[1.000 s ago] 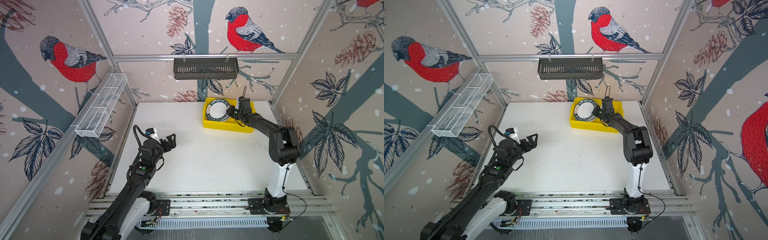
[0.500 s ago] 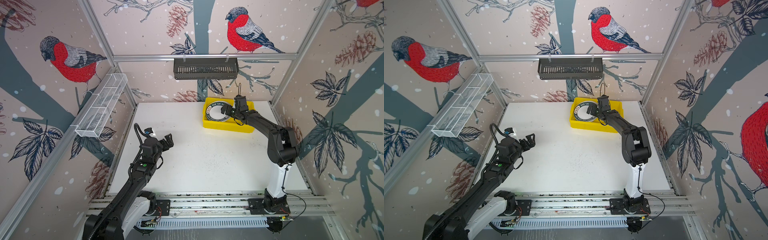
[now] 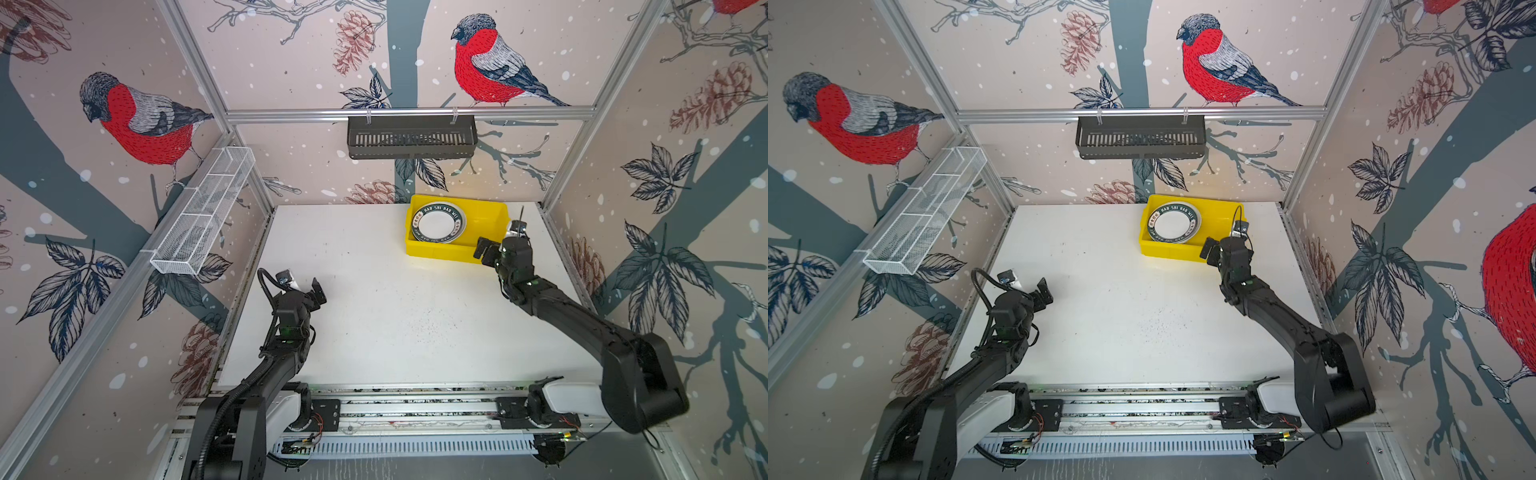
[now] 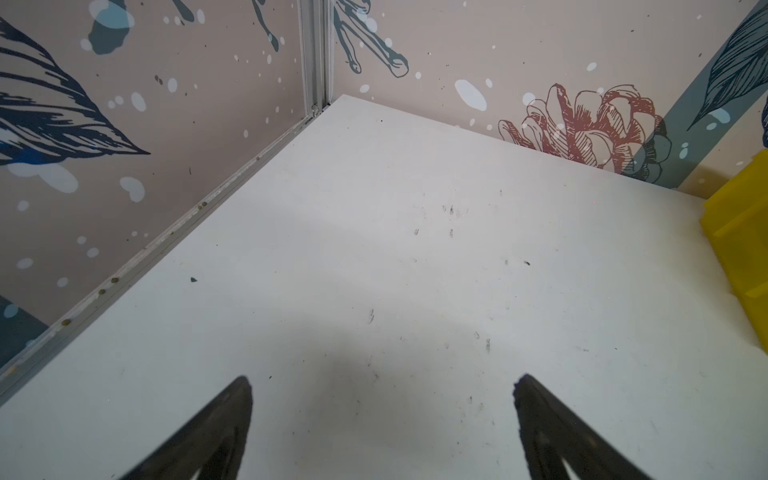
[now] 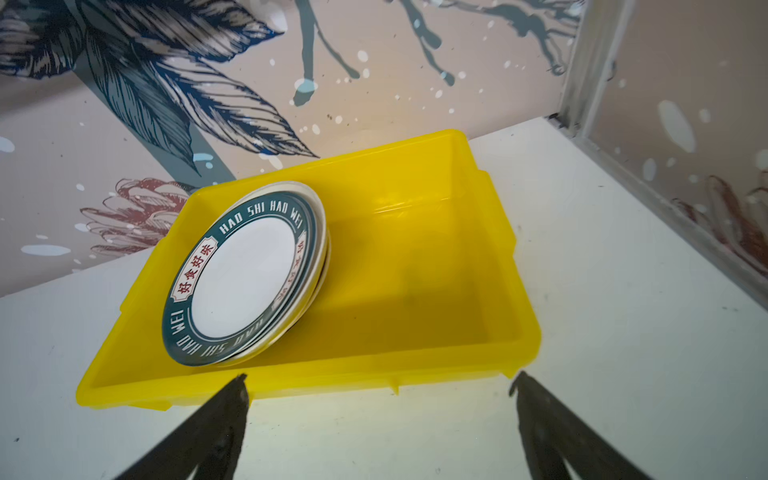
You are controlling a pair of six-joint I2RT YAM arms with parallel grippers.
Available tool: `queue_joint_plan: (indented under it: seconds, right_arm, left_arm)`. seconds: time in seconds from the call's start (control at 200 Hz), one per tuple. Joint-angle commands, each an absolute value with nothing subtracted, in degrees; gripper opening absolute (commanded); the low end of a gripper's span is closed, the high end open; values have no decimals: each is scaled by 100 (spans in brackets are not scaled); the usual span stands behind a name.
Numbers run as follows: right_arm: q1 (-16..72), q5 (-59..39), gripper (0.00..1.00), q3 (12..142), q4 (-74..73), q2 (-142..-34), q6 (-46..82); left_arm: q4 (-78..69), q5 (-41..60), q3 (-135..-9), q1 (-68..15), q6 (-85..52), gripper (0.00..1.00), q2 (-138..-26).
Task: Place the plates into the plastic bin on the countertop
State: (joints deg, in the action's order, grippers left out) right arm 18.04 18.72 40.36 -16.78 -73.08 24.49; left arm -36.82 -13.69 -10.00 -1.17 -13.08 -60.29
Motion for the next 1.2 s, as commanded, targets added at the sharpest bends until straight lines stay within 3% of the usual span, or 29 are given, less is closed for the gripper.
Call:
queue_joint_plan:
  seconds: [0.0,0.135,0.235,0.325,0.53,0.62,0.926,1.021,1.196]
  right_arm:
    - [1802,2777,100,3565,-2841,-6889,2207]
    - [1752,3546,100,2931,-3331,-6715,2067]
    - [1585,3781,99,2552,-3440,-6727,1903]
    - [1217,3973,100,1931,-4320,-6796,1878]
    - [219,2927,99,1289,-5019,-6484,1992]
    - [106,2916,99,1330,-4992,-6560,1853]
    - [-322,2784,99,1435,-5337,-7566,2025]
    - [-394,2719,99,1244,-6028,-7803,1973]
    - [-386,2199,99,1636,-5547,-7976,1715]
  left_arm:
    - [-5809,-1369,-732,-68,-950,97,-6485]
    - [-6750,-1327,-887,-41,-767,97,-7508]
    - [-5600,-1066,-1597,-44,-681,97,-7753]
    - [-5500,-929,-1937,-27,-541,97,-8144]
    - [-5914,-694,-1780,-12,-282,97,-8213]
    - [-7638,-593,-1149,58,-279,97,-8636]
    - [-7449,-266,-1345,54,-106,97,-8885]
    - [-7534,-280,-1297,30,-75,97,-8902]
    - [-7525,-286,-1310,0,-15,97,-8908]
